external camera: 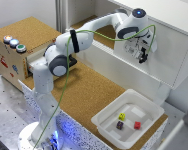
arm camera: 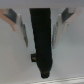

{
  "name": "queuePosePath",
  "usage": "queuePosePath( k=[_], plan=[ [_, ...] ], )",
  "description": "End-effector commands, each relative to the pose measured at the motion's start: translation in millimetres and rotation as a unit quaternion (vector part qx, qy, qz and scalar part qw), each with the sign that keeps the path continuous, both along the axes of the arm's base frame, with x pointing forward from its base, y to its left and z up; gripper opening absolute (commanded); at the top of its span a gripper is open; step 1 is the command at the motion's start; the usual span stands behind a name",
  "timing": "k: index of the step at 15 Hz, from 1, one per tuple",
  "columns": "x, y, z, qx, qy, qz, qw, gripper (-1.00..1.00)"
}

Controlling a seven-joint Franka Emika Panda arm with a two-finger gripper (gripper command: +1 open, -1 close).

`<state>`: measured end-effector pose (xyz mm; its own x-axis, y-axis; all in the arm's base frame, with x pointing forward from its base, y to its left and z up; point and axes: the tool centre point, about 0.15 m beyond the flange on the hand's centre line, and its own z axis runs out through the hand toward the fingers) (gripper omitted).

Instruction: Slide the door to the left side

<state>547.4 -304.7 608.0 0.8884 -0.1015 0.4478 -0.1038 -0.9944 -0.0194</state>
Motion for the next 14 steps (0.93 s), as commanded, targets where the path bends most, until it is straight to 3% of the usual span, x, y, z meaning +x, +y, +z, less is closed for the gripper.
queuePosePath(
  k=[1,5,10,14],
  plan=[
    [-3.3,12.8,-21.4,-0.027,-0.04,-0.023,0.999,-1.0],
    [-8.8,29.5,-22.5,-0.03,-0.048,-0.019,0.998,-1.0],
    [-24.2,85.4,-18.0,-0.084,-0.074,-0.031,0.993,-1.0],
    [-27.5,130.5,-17.9,-0.104,-0.079,-0.024,0.991,-1.0]
  ],
)
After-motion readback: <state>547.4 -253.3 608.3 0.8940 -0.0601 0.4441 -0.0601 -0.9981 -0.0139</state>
